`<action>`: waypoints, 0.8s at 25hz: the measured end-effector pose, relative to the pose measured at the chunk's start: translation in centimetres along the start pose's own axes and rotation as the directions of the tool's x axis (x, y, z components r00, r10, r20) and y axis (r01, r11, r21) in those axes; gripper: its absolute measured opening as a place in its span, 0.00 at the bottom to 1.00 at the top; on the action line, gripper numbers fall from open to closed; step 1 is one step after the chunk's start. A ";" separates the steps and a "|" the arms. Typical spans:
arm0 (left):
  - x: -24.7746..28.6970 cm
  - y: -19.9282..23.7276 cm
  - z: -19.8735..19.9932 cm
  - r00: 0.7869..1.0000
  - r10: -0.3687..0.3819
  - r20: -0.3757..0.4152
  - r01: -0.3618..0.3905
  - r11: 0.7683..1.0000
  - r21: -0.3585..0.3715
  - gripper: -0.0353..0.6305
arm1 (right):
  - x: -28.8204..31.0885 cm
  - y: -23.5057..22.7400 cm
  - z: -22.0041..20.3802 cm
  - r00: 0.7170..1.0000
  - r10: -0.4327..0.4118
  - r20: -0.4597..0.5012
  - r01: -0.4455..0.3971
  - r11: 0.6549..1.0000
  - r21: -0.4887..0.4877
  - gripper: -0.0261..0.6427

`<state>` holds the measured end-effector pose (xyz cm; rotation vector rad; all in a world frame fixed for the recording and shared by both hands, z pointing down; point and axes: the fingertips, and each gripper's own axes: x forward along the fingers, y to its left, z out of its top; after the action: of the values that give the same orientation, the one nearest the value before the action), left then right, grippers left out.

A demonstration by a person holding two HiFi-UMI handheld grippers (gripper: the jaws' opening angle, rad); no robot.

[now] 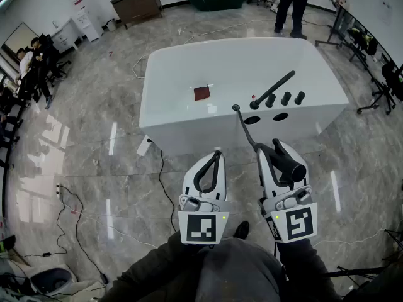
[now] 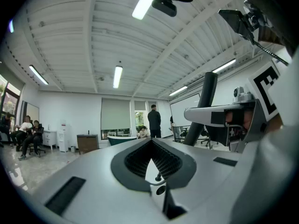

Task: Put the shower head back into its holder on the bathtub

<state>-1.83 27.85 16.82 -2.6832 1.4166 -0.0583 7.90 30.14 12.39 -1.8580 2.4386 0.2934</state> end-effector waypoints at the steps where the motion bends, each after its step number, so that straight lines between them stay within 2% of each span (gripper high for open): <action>1: 0.0 -0.1 0.2 1.000 0.000 0.004 0.000 1.000 0.000 0.06 | 0.0 0.0 0.0 1.000 0.000 0.001 0.000 1.000 0.000 0.23; 6: 0.0 -0.5 0.5 1.000 0.011 0.023 -0.011 1.000 -0.017 0.06 | -0.4 -0.3 0.1 1.000 0.003 0.007 -0.003 1.000 0.008 0.23; 11: 0.1 -0.9 0.4 1.000 0.022 0.014 -0.022 1.000 0.001 0.06 | -0.6 -0.8 0.1 1.000 0.013 0.015 -0.013 1.000 0.022 0.23; 20: -0.2 -1.7 -0.6 0.996 0.092 -0.015 -0.092 0.996 0.005 0.06 | -1.3 -1.8 0.4 0.997 0.070 0.026 -0.070 0.997 -0.008 0.23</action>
<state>-0.55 28.92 17.62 -2.6154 1.5396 -0.0740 9.99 30.99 12.06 -1.7620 2.4926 0.3277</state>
